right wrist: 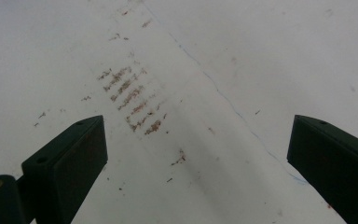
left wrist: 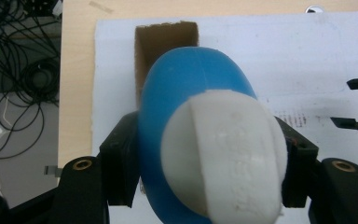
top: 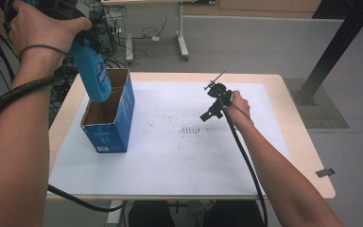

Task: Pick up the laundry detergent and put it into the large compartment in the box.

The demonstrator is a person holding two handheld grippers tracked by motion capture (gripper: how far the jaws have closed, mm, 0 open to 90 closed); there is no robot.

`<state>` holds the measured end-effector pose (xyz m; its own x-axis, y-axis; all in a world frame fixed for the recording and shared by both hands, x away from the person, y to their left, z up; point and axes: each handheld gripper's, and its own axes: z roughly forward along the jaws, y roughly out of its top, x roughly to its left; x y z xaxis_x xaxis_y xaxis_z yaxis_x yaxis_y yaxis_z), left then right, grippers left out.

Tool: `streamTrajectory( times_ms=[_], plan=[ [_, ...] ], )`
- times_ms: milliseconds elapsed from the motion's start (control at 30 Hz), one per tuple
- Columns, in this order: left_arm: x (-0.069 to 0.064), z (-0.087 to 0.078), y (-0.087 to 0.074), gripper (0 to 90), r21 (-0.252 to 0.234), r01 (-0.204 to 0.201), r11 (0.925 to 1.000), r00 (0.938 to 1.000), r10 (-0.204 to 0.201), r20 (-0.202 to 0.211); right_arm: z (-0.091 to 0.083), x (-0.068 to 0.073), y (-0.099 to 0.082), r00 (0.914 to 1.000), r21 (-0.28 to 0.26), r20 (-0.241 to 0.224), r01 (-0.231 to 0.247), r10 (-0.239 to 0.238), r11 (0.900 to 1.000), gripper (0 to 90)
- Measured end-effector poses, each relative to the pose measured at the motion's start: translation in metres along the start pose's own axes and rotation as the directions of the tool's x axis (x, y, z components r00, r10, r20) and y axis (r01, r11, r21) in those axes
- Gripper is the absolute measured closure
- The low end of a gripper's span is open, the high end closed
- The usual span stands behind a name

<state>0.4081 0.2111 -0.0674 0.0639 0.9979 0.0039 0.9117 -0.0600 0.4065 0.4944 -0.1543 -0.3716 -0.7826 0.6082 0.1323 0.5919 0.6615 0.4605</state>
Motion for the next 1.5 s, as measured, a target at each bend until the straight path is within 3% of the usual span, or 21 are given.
streamTrajectory(
  times_ms=[533,1200,1500],
  plan=[
    [0.018,0.039,-0.007,37.7,0.021,0.014,0.9997,0.9998,-0.014,0.011,0.003,-0.003,-0.002,1.0,0.013,0.002,-0.006,0.006,0.9999,4.2],
    [0.014,0.083,-0.018,37.7,0.055,-0.006,0.9984,1.0,0.006,0.0,0.003,-0.005,-0.004,1.0,0.014,-0.001,-0.01,0.01,0.9999,4.2],
    [0.02,0.099,-0.024,37.7,0.07,0.004,0.9976,0.9998,-0.005,0.019,0.002,-0.006,-0.006,0.9999,0.013,-0.003,-0.013,0.013,0.9998,4.2]
  ],
)
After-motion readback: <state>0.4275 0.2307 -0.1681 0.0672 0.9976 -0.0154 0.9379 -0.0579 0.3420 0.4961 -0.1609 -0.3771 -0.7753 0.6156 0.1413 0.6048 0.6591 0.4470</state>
